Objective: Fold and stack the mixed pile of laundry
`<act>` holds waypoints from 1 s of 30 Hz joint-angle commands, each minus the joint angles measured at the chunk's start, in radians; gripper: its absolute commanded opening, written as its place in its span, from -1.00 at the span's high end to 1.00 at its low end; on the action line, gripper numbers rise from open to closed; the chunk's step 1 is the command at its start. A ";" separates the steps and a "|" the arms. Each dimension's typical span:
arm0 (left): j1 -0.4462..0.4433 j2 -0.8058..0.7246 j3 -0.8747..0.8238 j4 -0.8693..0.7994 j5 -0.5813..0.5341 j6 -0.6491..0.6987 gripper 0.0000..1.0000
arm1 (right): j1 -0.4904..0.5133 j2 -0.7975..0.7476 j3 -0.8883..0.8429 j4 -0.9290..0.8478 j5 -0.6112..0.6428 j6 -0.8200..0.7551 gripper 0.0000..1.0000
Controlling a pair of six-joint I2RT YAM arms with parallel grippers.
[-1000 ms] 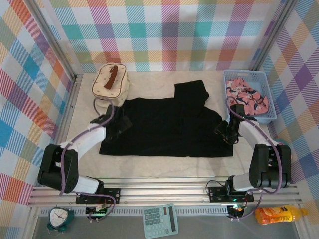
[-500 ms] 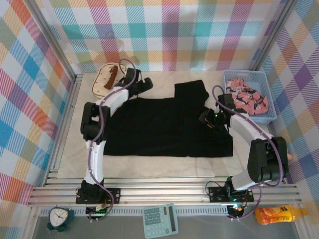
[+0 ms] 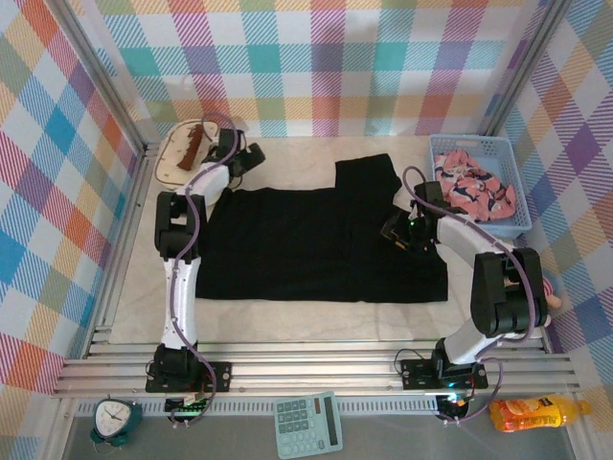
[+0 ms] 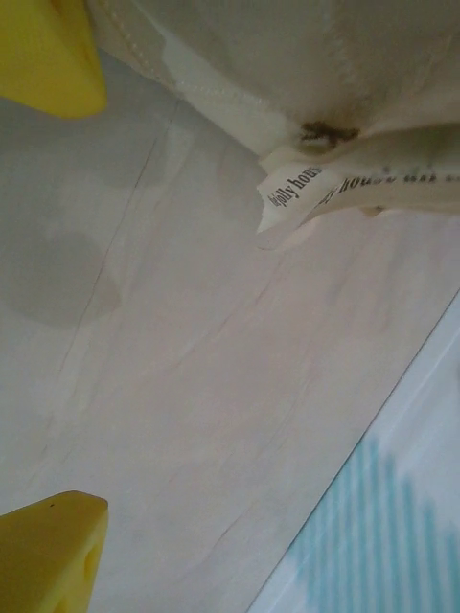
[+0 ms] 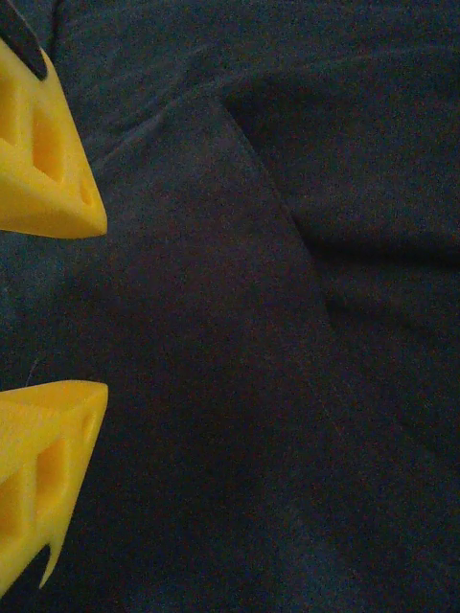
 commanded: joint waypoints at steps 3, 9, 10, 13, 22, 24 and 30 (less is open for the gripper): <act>0.098 -0.094 -0.045 -0.040 -0.021 0.049 -1.00 | 0.009 0.036 0.054 -0.009 -0.011 -0.038 0.13; 0.071 -0.195 -0.084 -0.102 0.111 0.064 -1.00 | 0.012 0.072 0.121 -0.023 0.021 -0.062 0.13; 0.056 -0.226 -0.111 -0.102 0.121 0.065 -1.00 | 0.013 0.081 0.144 -0.024 0.032 -0.067 0.13; 0.003 -0.327 -0.231 -0.055 0.141 0.068 -1.00 | 0.012 0.133 0.242 -0.029 0.059 -0.088 0.13; -0.092 -0.355 -0.322 0.045 0.304 -0.032 -0.86 | 0.009 0.505 0.746 -0.106 0.257 -0.185 0.12; -0.108 -0.374 -0.395 0.072 0.282 -0.054 -0.86 | 0.010 0.607 0.892 -0.162 0.288 -0.206 0.10; -0.099 -0.347 -0.472 0.040 0.171 -0.032 -0.91 | 0.013 0.718 1.065 -0.299 0.229 -0.175 0.01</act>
